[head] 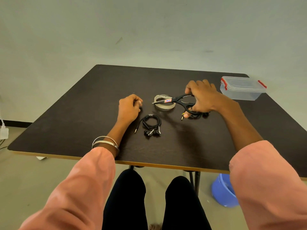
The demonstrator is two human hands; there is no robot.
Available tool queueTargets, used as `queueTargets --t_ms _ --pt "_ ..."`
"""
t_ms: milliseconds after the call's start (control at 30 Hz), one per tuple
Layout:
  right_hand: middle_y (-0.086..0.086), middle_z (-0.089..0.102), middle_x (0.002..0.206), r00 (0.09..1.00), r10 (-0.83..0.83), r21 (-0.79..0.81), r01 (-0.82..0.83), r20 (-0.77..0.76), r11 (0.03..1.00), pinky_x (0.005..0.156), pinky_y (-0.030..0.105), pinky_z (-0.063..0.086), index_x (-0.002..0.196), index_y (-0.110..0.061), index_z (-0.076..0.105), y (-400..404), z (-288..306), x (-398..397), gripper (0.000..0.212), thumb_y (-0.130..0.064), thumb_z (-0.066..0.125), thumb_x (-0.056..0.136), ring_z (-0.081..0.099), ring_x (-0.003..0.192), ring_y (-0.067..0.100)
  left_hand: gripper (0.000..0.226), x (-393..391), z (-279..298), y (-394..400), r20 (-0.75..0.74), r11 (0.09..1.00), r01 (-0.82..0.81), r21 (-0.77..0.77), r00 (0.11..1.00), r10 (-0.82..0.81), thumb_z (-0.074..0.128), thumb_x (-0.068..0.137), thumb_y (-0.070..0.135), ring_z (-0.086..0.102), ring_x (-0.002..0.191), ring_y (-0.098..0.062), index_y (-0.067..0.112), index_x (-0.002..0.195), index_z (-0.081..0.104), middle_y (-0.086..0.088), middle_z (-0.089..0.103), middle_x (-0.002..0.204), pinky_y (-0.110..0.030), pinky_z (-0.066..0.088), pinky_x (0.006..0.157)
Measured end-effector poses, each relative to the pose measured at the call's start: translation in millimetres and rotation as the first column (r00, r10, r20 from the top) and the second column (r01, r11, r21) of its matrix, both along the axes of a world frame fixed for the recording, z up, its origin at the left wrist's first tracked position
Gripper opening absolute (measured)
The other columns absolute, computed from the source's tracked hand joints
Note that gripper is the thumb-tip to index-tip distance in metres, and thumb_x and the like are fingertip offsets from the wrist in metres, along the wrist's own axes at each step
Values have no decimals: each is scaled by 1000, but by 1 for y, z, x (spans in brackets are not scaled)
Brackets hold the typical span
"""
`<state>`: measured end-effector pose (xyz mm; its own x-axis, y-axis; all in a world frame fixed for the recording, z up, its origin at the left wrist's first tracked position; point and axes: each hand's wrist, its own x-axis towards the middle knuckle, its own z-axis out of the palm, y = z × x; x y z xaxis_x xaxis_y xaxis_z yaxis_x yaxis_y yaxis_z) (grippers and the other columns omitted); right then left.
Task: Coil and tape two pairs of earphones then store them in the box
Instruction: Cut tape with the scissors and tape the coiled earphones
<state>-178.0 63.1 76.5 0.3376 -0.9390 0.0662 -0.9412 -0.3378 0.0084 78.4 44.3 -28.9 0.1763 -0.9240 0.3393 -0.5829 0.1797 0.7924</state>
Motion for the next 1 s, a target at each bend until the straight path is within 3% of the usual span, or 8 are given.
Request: queueTargets --t_ms 100,233,400,533,600,833,933,1000 --pt "5 52 110 958 -84 170 38 276 985 95 44 42 115 -22 44 1 -6 -12 83 -51 88 52 47 111 28 17 0 1 2 -90 999 53 6 995 -53 48 98 4 60 64 -4 11 98 63 -2 69 90 -7 47 60" --pt "6 57 100 866 -187 321 32 464 946 71 36 51 117 -24 42 3 -15 -21 80 -42 89 55 58 91 24 24 0 2 5 -154 975 215 -48 963 -220 45 97 -3 63 76 0 13 106 61 2 71 92 -19 52 79" --pt "4 58 96 871 -202 384 16 448 923 77 43 51 119 -25 41 -1 -24 -19 79 -40 88 58 59 91 23 24 3 3 9 -171 917 386 -98 901 -398 43 96 -5 65 97 -10 11 112 52 -2 73 99 -27 48 92" --pt "7 63 92 840 -228 415 4 492 910 70 37 48 120 -23 40 -5 -23 -17 80 -42 87 58 59 80 19 24 3 4 11 -30 858 511 -48 858 -513 44 96 -3 48 55 -12 13 114 45 7 72 111 -25 41 60" --pt "7 66 86 826 -239 439 -12 511 898 65 35 45 120 -22 40 -8 -22 -16 79 -41 87 60 59 73 16 26 1 5 11 5 836 548 -20 836 -548 44 95 -4 39 53 -17 14 114 43 12 68 119 -24 38 56" --pt "9 67 82 829 -256 483 -19 498 876 65 33 43 122 -20 38 -15 -24 -10 79 -42 85 63 58 72 17 30 -7 11 13 112 828 561 11 822 -558 45 93 -7 50 68 -8 12 114 35 7 60 131 -10 39 70" --pt "8 68 85 844 -246 476 -12 477 880 68 34 45 123 -21 38 -20 -26 -8 82 -44 86 60 60 76 18 30 -6 7 9 156 827 562 16 815 -558 45 93 -4 53 73 -21 16 113 34 5 61 131 -18 41 72" --pt "8 66 90 856 -236 458 -2 460 889 70 35 45 123 -22 37 -23 -26 -7 86 -48 87 57 60 80 20 29 -6 3 7 196 834 552 22 815 -545 46 92 8 58 84 -15 24 113 34 6 61 132 -31 44 81"
